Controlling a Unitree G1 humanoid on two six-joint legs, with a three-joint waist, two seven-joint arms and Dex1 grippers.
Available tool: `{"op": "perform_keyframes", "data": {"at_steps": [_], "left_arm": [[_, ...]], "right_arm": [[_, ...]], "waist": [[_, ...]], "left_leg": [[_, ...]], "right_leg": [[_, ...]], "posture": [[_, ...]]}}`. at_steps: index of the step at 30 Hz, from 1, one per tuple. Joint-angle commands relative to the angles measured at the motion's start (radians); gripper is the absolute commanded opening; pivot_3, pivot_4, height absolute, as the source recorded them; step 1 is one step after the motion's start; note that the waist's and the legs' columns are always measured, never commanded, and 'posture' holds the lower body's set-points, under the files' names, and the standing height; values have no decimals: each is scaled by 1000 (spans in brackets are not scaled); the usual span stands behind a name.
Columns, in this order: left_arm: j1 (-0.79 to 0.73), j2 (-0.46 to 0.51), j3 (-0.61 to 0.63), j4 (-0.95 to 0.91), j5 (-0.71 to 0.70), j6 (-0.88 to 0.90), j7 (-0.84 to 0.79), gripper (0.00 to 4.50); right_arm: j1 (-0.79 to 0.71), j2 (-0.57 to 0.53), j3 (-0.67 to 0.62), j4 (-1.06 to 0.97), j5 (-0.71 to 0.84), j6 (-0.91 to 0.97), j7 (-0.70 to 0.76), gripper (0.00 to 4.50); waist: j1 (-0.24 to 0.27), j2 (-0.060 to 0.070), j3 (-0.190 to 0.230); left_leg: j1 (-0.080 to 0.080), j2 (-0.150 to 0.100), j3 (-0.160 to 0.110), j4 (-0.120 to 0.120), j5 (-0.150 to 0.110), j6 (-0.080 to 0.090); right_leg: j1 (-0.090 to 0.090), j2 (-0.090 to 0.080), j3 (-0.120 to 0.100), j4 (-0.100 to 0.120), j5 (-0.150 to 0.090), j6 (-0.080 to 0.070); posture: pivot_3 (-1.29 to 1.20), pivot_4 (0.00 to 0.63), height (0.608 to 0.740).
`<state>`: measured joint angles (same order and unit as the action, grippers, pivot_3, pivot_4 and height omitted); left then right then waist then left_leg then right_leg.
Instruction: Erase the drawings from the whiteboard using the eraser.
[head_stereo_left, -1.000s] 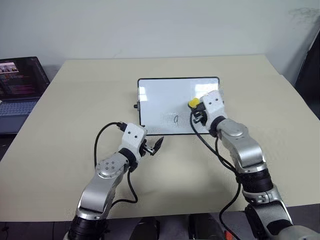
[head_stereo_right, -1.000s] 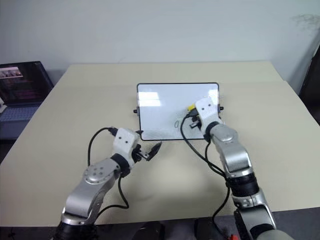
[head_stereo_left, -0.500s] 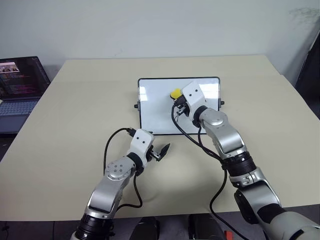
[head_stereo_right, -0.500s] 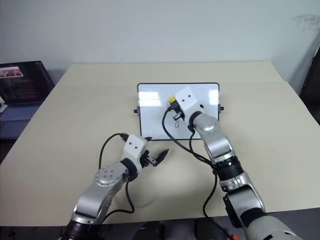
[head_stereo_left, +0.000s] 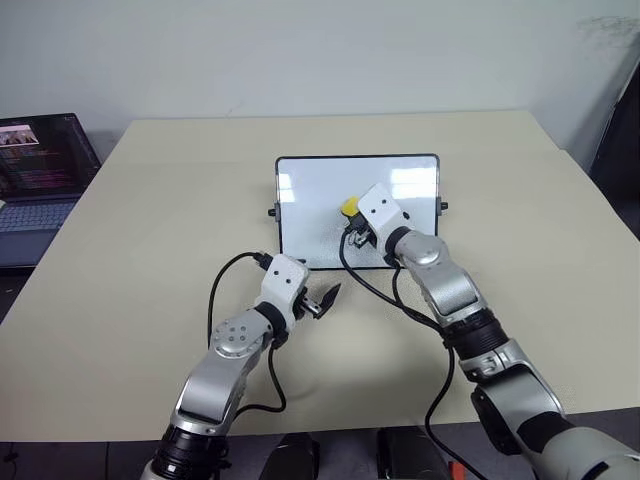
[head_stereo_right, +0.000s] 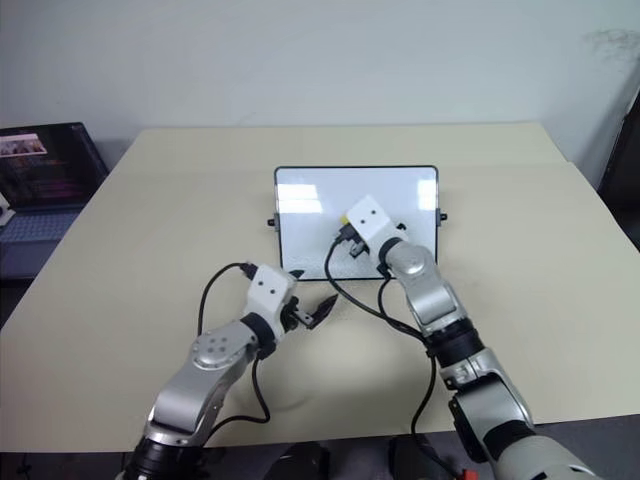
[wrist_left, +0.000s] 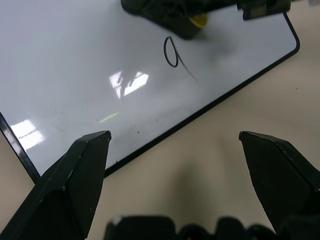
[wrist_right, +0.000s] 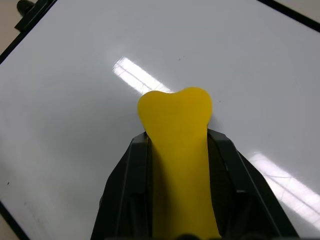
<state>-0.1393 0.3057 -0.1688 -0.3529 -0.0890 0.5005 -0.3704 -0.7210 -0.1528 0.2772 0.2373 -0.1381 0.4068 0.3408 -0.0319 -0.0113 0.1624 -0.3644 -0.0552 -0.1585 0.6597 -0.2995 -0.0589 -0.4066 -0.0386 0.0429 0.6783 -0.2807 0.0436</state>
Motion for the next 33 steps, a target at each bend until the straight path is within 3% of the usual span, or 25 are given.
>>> {"op": "perform_keyframes", "data": {"at_steps": [1,15,24,33], "left_arm": [[-14,-5,15,-56,1,7,13,4500],[6,-9,22,-80,-1,22,42,4500],[4,-14,15,-62,2,8,39,4500],[-6,-18,12,-56,3,5,30,4500]], "right_arm": [[29,-10,27,-52,-8,25,43,1123],[139,-68,110,-178,-19,126,159,1123],[111,-46,-19,-294,37,91,101,1123],[37,-40,-3,-131,-3,69,72,1123]], "waist": [[-1,0,0],[1,0,0],[1,0,0],[1,0,0]], "left_leg": [[0,0,0,0,0,0],[1,0,-1,1,0,0],[0,0,-1,0,0,0],[0,0,0,0,0,0]], "right_leg": [[0,0,0,0,0,0],[1,0,0,0,0,0],[1,0,0,0,0,0],[0,0,0,0,0,0]], "posture": [[0,150,740],[0,150,740],[0,150,740],[0,150,740]]}}
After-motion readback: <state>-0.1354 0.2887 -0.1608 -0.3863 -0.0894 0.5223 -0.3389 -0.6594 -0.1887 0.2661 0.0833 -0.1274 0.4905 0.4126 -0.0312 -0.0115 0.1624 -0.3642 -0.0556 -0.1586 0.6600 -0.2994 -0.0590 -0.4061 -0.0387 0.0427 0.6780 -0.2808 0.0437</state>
